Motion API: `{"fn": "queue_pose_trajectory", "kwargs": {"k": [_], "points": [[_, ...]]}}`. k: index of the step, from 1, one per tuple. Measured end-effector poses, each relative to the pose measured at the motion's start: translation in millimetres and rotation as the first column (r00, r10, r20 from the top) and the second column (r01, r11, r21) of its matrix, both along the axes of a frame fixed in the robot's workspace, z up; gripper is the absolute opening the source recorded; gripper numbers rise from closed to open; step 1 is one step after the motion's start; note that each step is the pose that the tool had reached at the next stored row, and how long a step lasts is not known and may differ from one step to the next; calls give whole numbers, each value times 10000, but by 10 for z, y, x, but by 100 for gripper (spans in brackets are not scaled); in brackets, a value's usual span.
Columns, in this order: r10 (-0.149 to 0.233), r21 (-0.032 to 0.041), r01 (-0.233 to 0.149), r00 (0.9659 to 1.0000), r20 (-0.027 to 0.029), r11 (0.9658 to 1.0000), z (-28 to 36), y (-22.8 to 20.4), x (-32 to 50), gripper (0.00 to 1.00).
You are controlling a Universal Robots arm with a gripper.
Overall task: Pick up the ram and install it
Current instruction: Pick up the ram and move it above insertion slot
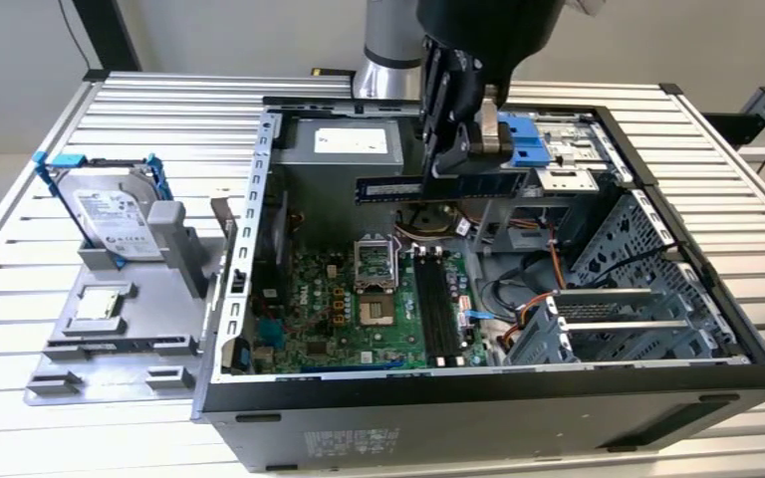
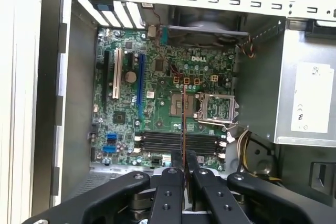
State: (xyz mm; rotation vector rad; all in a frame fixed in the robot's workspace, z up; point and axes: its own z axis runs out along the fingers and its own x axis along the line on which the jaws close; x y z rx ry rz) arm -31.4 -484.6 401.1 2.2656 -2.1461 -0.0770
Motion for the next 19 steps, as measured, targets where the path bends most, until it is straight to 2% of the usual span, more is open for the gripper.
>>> {"fn": "queue_pose_trajectory", "kwargs": {"k": [3, 5, 13, 16, 19], "points": [[-1, 1, 1, 10000, 0, 10000, 0, 4, -1, 0], [-3, 1, 3, 10000, 1, 10000, -1, 32, -2, 0], [-1, -1, 1, 10000, 2, 10000, -13, 380, 0, 0], [-1, 2, 1, 10000, 47, 10000, -16, 450, 6, 0], [1, 3, -1, 10000, 63, 10000, -17, 458, 8, 0]]}}
